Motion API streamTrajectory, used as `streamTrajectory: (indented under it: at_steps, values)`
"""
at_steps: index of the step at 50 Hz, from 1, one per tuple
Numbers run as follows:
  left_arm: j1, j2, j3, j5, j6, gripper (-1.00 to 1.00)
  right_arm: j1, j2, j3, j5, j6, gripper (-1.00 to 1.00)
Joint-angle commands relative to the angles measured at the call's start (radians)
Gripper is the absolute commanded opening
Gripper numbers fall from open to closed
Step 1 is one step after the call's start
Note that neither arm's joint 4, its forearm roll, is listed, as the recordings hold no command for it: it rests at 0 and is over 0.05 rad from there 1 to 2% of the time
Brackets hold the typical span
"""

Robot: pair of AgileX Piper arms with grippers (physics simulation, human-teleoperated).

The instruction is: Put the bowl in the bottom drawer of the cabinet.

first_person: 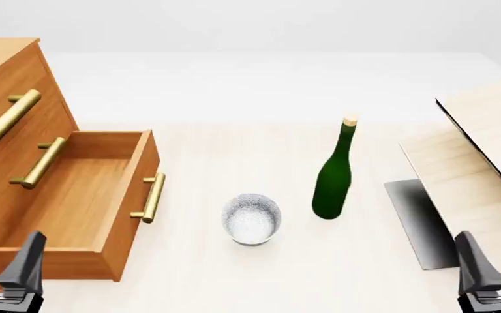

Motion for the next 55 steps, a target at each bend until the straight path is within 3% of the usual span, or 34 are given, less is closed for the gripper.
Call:
streamTrajectory:
  at_steps: [1, 9, 13, 14, 21, 25, 45, 55]
  values:
    - [-0.002, 0.004, 0.000, -0.003, 0.002, 1.00, -0.001, 0.004, -0.002, -0.001, 0.003, 1.00]
    - [-0.022, -0.002, -0.006, 0.003, 0.001, 1.00, 0.000, 0.019, -0.006, -0.012, 0.002, 1.00]
    - [-0.081, -0.004, -0.015, -0.003, 0.001, 1.00, 0.000, 0.023, -0.007, -0.015, 0.002, 1.00]
    - [-0.101, -0.004, -0.039, -0.005, -0.029, 1.00, 0.000, 0.024, -0.007, -0.016, 0.002, 1.00]
    - [-0.194, -0.004, -0.102, 0.019, -0.005, 1.00, 0.000, 0.030, -0.007, -0.021, 0.002, 1.00]
    - [-0.230, -0.004, -0.011, -0.070, -0.001, 1.00, 0.001, 0.032, -0.008, -0.023, 0.002, 1.00]
    - [-0.404, -0.003, -0.078, 0.006, 0.029, 1.00, 0.002, 0.026, -0.010, -0.015, 0.001, 1.00]
    - [-0.433, 0.057, -0.103, -0.010, 0.032, 1.00, 0.002, 0.024, -0.010, -0.013, 0.001, 1.00]
